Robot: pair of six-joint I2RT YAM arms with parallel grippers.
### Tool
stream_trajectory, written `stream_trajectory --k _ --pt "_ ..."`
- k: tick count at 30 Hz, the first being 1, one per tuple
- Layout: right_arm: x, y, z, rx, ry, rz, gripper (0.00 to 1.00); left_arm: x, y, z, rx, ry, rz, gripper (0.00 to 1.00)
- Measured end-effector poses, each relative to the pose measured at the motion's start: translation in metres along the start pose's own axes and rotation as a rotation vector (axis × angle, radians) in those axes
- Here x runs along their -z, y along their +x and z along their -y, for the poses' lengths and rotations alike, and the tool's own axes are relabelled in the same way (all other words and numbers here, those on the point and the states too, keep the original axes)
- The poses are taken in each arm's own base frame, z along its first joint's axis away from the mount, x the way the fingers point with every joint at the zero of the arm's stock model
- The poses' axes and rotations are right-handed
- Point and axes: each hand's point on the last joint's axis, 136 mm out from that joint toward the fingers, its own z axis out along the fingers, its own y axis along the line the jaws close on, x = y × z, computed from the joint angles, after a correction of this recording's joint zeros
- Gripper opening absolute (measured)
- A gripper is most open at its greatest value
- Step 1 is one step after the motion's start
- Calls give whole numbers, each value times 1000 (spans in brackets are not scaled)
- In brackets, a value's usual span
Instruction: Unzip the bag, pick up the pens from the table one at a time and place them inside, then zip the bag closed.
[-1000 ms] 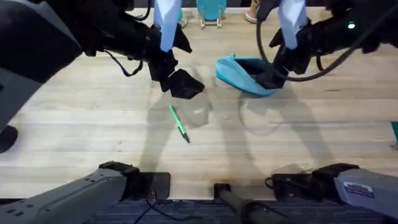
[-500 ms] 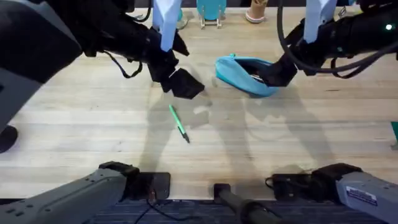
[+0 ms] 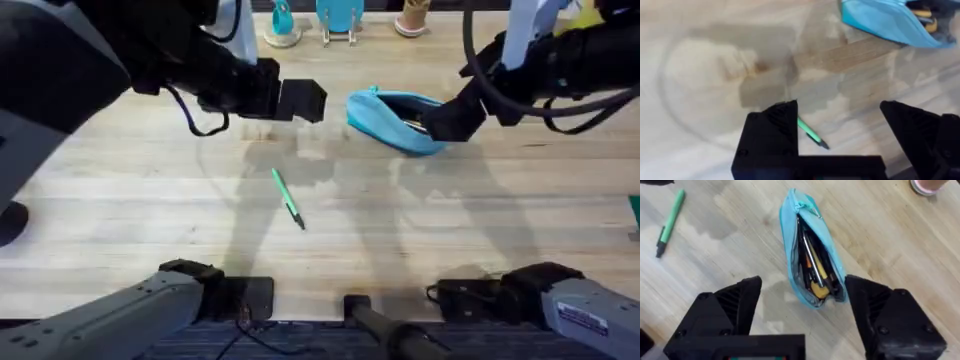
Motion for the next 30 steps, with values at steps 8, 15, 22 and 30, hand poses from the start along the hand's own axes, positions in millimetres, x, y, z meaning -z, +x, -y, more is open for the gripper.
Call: stream_trajectory --k 8,15,22,30 --pt "2 -1 0 -3 3 5 998 1 23 -4 288 -30 -89 993" --pt "2 -1 0 -6 3 6 998 2 29 -4 373 -40 -113 994" --pt "2 -1 0 -6 4 7 998 3 39 -4 455 -53 -150 994" --pt "2 -1 0 -6 4 7 998 7 60 -17 573 -198 -197 996"
